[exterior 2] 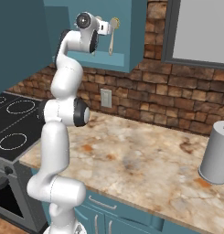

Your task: Pick up the dish brush and dish brush from the sink, and place them back in the cabinet, and close the cabinet door.

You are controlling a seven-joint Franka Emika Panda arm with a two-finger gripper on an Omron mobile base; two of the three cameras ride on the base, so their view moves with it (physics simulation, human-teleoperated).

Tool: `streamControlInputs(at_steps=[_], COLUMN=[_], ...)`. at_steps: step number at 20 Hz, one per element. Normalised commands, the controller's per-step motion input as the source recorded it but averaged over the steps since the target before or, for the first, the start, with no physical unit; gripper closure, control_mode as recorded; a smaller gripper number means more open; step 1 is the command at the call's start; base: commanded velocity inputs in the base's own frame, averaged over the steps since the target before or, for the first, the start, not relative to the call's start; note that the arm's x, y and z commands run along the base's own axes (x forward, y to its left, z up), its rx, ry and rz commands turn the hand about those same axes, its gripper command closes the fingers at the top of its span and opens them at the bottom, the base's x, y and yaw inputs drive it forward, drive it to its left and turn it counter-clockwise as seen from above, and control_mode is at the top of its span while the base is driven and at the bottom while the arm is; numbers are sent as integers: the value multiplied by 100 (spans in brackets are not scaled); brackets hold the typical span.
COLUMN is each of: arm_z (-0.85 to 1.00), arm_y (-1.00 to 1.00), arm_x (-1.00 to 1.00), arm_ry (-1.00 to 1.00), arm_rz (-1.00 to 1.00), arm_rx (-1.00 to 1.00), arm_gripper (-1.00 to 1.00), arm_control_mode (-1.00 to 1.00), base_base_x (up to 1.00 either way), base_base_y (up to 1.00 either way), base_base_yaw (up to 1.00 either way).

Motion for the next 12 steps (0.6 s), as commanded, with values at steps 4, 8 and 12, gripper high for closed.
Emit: streamControlInputs(at_steps=[4,8,12], arm_z=[-25,-26,-25], arm_y=[0,0,0], arm_x=[10,14,16], arm_ry=[-6,-6,-6], arm_rz=[0,0,0], arm_rx=[0,0,0], arm_gripper=[100,100,100], arm_control_mode=[-100,-100,-100], base_base_x=[0,0,0], base_base_y=[0,0,0], base_base_yaw=[0,0,0])
